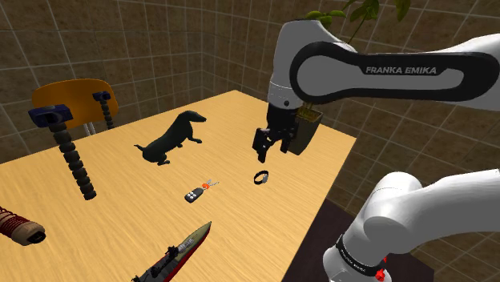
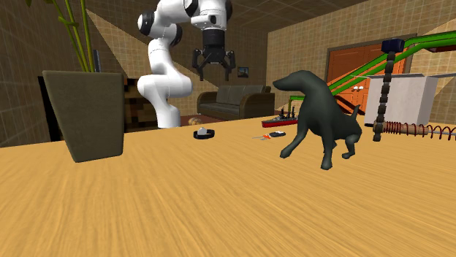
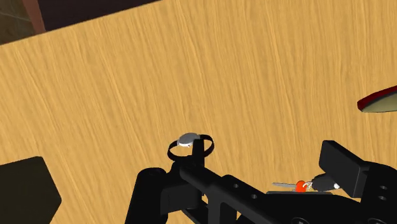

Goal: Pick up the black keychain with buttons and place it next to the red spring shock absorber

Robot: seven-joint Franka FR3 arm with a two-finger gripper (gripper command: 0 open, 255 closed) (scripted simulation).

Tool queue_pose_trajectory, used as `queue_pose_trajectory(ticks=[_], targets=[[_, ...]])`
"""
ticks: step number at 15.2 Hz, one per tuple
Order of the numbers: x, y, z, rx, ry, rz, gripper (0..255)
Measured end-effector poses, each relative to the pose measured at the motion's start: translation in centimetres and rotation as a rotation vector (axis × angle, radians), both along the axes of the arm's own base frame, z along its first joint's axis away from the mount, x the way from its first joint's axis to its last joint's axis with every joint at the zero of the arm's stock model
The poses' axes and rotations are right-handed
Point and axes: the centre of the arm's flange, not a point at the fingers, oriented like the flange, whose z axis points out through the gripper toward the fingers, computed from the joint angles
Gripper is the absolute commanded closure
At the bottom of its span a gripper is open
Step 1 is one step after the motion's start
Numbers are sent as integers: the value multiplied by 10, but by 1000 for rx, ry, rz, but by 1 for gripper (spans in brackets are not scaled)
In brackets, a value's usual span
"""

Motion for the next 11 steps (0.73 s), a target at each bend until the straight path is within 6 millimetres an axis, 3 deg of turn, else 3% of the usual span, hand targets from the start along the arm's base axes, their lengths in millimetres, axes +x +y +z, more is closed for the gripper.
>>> queue_pose_trajectory(ticks=[11], targets=[[71, 100, -75, -17, -34, -172, 0]])
